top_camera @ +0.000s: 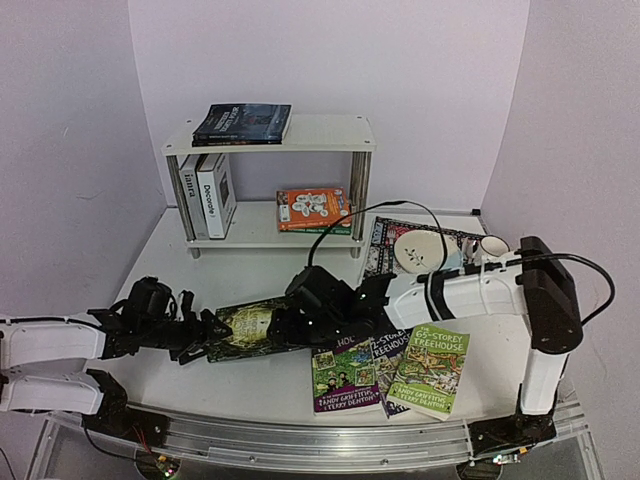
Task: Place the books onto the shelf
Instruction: Move the book from the book pile.
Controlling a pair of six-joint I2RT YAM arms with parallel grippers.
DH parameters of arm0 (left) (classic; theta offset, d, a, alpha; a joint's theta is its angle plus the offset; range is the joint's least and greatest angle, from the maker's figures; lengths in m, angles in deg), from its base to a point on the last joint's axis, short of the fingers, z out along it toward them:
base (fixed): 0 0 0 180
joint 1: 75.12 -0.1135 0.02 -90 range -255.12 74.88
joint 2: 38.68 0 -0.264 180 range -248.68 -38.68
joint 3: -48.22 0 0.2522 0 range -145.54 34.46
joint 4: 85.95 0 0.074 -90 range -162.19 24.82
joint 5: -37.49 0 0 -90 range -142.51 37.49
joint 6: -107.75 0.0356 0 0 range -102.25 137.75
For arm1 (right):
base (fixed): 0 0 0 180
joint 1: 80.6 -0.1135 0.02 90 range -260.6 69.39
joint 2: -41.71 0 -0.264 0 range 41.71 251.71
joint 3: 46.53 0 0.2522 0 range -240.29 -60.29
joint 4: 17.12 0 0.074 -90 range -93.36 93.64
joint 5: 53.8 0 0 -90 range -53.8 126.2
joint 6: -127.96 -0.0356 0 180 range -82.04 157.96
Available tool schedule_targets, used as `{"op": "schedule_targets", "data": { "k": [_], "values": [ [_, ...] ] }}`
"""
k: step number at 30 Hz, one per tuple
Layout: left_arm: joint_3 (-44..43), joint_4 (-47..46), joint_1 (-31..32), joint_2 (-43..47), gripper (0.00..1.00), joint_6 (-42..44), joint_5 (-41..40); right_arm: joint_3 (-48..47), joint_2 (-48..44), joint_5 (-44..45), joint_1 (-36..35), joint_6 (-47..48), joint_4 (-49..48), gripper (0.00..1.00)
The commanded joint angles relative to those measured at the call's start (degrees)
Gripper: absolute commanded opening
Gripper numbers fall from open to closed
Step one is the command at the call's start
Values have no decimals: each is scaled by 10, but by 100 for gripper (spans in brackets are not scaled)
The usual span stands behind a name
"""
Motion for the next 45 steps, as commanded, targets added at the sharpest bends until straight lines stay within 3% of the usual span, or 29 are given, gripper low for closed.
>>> {"op": "schedule_targets", "data": {
  "k": [1,16,29,34,39,45],
  "values": [
    [-19,-115,7,-15,89,-8,67,11,-57,-3,-19,16,-43,85],
    [-116,-128,98,-139,90,14,32,103,-148,66,-19,12,-23,87],
    [-144,-128,114,-167,91,17,42,171,-217,142,-19,-6,28,90],
    [-145,-122,116,-166,95,27,38,178,-219,145,-19,-5,42,98],
    [-154,-71,115,-120,100,69,-20,181,-238,188,-19,22,62,98],
    [-186,59,116,-76,100,155,-103,189,-281,237,-19,153,68,98]
  ]
}}
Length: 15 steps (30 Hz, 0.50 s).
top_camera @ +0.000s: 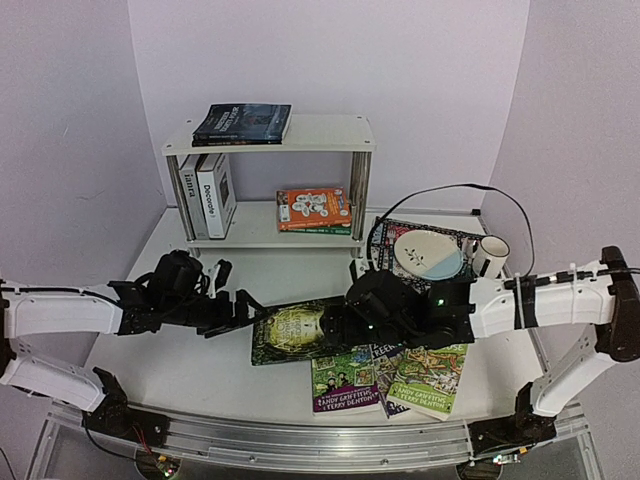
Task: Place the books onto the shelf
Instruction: Move the book from the book pile.
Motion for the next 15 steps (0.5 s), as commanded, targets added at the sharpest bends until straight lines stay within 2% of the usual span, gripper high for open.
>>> {"op": "schedule_targets", "data": {
  "k": [1,3,5,9,15],
  "values": [
    [-39,84,1,39,100,86,-72,7,-57,68,-2,124,34,98],
    [-36,94,2,50,99,106,-87,16,-67,79,6,158,39,98],
    [-36,108,19,46,94,127,-138,30,-70,56,37,174,37,98],
    [-61,121,104,26,94,148,-253,55,-82,-15,110,178,27,98],
    [-86,123,227,16,93,198,-388,95,-113,31,159,202,4,98]
  ]
}}
